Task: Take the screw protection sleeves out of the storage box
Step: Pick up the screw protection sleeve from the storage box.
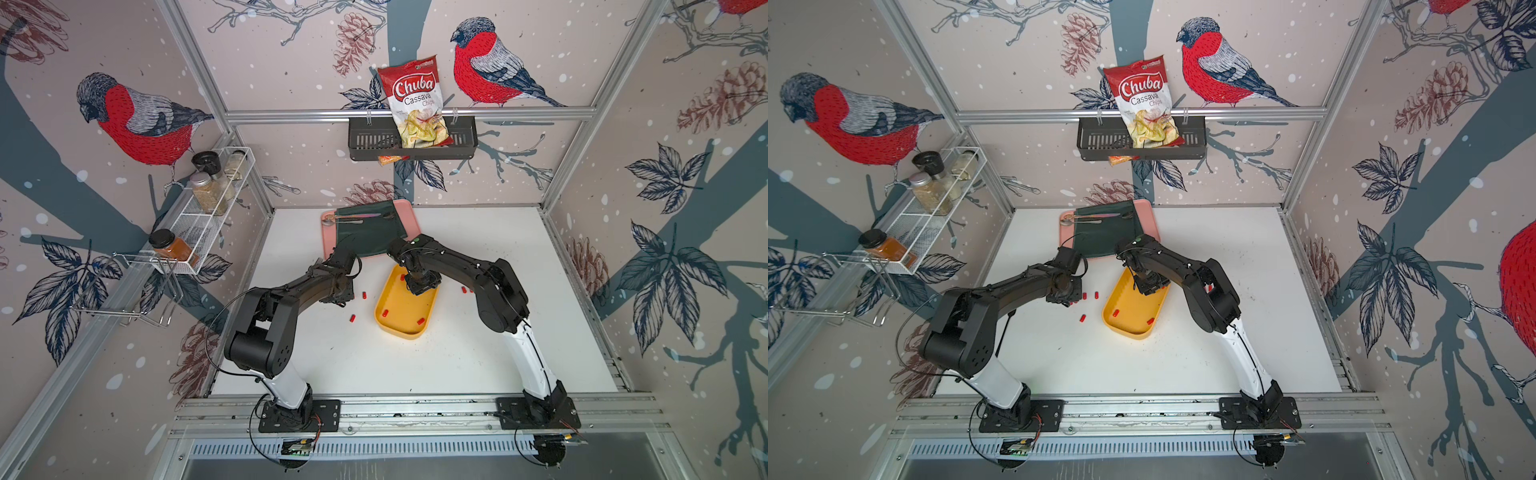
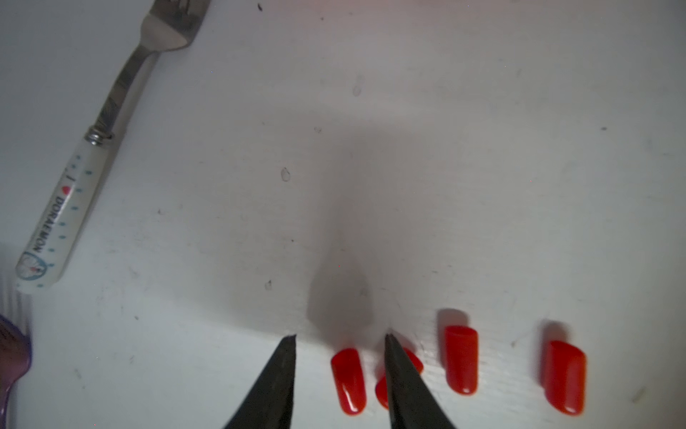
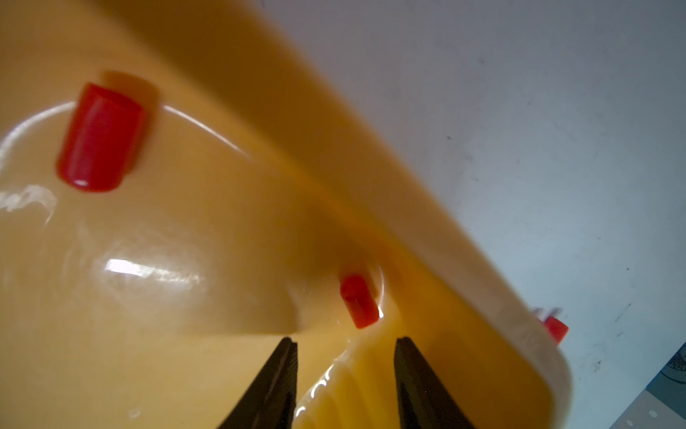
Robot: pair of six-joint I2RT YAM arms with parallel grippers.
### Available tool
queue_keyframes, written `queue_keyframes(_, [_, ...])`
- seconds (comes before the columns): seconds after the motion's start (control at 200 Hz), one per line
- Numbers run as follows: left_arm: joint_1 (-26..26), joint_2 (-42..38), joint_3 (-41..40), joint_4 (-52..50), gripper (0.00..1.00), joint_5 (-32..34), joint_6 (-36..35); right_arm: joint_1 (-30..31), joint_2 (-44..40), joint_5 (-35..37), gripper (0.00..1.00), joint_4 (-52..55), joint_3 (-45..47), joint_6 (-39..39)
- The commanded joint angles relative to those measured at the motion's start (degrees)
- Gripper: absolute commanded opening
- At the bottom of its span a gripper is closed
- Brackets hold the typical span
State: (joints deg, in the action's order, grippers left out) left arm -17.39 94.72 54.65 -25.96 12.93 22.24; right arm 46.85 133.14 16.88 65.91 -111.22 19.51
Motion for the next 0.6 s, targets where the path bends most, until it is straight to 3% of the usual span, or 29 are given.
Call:
queue_keyframes(0.0, [-0.20,-1.33,1.19,-0.41,0.44,-2.20,1.35,0.00,0.77,1.23,0.44,0.27,-0.31,-0.58])
queue_keyframes(0.22, [-0.37,-1.16,2.21,-0.85,0.44,-2.77,2.14,-0.09,2.25,1.66,0.33,-0.26,-0.23,-0.87])
queue_keyframes(0.45, [-0.54,-2.15,3.35,-1.50,0.45,-3.32,1.92,-0.09,2.24,1.24,0.12,-1.36,1.66,-0.68])
queue_keyframes(0.595, [-1.45,-2.95,5.61,-2.50,0.45,-4.28,2.24,0.00,2.06,0.84,0.08,-1.57,1.43,-0.49])
